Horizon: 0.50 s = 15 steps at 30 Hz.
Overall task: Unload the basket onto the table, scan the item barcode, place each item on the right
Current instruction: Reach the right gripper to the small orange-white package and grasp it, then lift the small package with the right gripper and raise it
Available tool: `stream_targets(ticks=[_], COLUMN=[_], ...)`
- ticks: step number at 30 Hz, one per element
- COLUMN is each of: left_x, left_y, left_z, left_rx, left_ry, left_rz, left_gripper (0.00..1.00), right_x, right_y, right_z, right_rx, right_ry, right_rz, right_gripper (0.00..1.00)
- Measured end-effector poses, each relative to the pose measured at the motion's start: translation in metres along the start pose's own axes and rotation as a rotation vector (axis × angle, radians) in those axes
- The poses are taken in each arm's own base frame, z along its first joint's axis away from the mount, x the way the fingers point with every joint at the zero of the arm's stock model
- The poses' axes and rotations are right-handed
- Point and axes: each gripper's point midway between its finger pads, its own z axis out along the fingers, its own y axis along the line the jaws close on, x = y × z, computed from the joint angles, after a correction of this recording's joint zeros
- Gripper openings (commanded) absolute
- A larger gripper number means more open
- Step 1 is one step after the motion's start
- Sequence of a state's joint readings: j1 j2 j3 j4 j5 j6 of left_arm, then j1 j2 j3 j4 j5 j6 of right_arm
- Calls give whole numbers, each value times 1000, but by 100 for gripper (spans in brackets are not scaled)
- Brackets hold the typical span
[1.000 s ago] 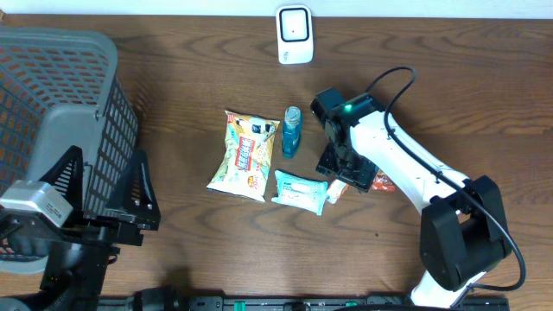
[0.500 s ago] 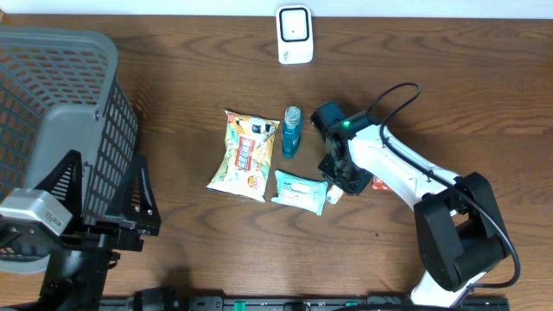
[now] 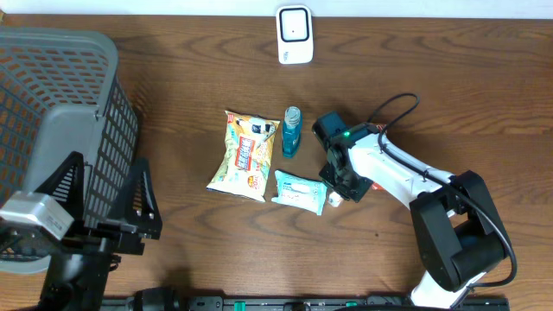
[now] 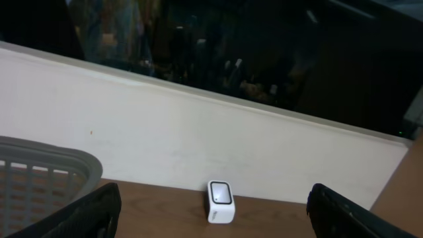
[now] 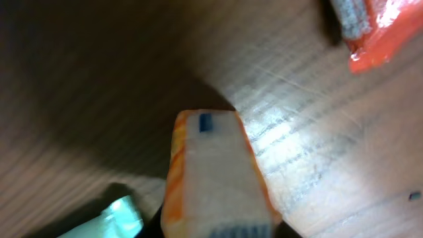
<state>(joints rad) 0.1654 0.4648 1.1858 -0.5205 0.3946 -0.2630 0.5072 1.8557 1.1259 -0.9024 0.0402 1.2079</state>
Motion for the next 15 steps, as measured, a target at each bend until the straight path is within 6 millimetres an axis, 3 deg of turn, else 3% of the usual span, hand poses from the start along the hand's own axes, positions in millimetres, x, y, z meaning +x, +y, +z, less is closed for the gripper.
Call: stream_targets(ticks=[1,9,12,15], left_x=[0,-1,-1,0], left_y=[-1,-3,-3,-3], left_z=[-1,-5,-5,-5], left_rx=[4,8,7,6], left_ry=[-2,-10,-10,-6], left_rz=[1,4,4,2], left_gripper=[90,90,90,90], right_x=[0,13,23,37], right_y=[-2,2,11,25], right_z=[1,-2,-10,-29], right_rx=[3,-38,-123,-289], right_ry=[1,93,232,445], right_rz=[-1,-35,-72,-118], right_gripper=[1,1,2,1])
